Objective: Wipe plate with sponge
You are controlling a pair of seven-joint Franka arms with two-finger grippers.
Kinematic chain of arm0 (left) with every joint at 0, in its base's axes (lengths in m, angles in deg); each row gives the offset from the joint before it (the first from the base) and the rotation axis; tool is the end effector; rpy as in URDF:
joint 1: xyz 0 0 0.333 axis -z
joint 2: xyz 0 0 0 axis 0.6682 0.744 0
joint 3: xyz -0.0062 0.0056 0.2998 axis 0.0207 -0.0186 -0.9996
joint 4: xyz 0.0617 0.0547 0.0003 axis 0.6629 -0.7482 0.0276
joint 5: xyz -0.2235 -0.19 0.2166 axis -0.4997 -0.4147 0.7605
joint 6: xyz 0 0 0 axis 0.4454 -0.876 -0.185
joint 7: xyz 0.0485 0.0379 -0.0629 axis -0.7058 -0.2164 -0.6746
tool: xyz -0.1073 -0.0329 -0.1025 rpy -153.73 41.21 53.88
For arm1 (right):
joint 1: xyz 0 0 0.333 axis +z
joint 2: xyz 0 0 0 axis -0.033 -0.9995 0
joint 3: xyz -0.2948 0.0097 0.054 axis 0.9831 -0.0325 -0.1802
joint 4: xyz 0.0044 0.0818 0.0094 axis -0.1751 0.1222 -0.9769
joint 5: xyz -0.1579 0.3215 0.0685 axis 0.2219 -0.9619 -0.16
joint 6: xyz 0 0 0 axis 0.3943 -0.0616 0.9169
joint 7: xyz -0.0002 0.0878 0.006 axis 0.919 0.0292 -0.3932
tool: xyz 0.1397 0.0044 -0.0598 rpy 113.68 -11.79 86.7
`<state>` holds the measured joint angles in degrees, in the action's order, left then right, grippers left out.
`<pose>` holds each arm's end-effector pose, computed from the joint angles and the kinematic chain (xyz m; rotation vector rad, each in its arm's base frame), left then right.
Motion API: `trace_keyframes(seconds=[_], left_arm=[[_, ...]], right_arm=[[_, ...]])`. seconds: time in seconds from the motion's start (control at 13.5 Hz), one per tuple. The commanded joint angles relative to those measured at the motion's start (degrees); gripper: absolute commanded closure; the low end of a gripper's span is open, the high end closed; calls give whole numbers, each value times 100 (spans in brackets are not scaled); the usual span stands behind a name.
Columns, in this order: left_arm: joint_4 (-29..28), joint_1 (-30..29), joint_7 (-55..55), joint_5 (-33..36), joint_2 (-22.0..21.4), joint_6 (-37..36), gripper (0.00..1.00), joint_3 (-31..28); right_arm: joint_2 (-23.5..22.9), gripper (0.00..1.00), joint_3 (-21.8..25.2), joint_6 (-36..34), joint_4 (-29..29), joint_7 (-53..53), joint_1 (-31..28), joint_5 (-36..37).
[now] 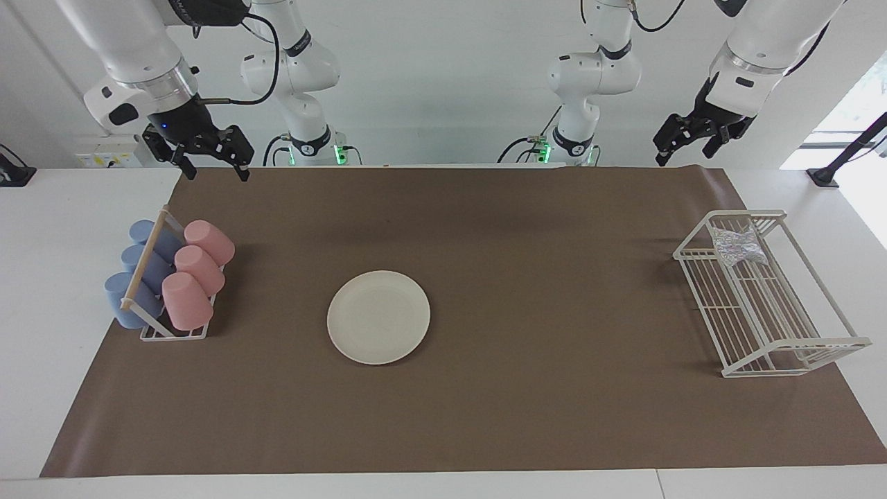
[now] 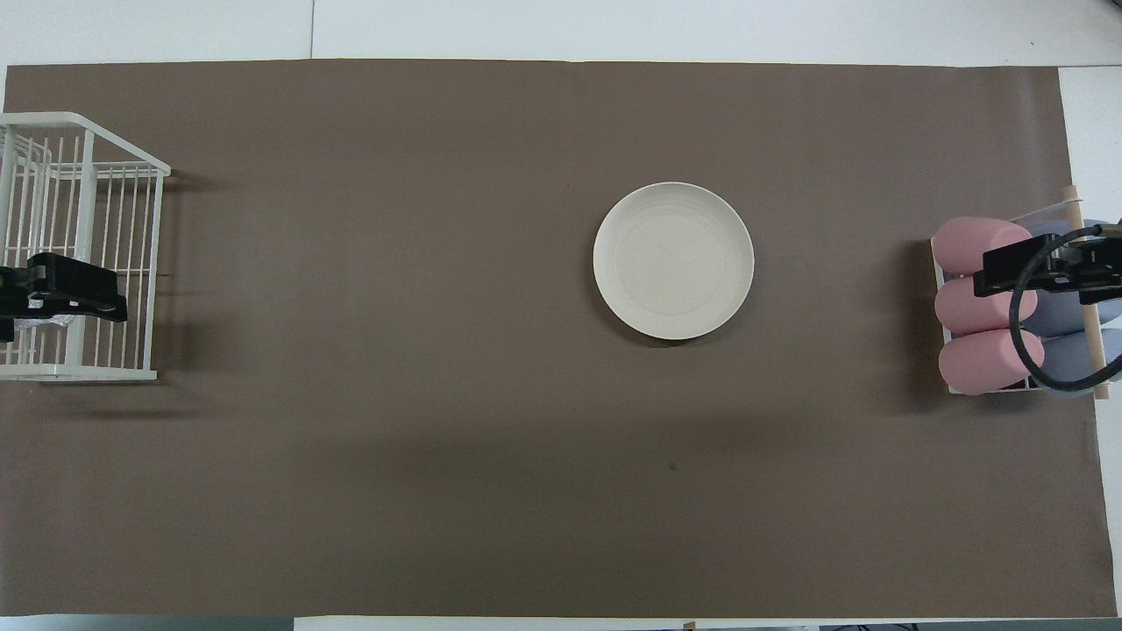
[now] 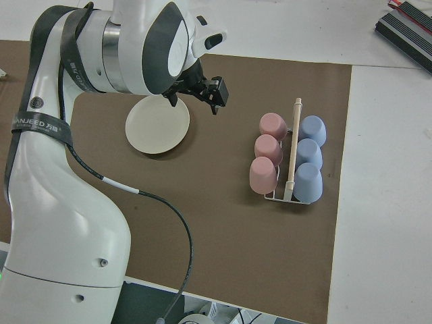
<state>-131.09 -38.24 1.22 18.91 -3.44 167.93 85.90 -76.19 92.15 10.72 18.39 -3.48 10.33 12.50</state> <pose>0.4788 -0.0524 0.5900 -3.1247 -0.1355 0.1018 0.5008 -0.0027 0.5719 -3.1123 0.1478 0.0544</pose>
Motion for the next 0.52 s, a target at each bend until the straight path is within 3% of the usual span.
trace_keyframes(seconds=[0.0,0.44], left_arm=[[-113,131,237,-150,11,197,0,-128],[-122,185,246,-265,29,205,0,-146]], right_arm=[[27,0,-57,28,-4,113,-27,118],[27,0,-57,28,-5,113,-27,118]])
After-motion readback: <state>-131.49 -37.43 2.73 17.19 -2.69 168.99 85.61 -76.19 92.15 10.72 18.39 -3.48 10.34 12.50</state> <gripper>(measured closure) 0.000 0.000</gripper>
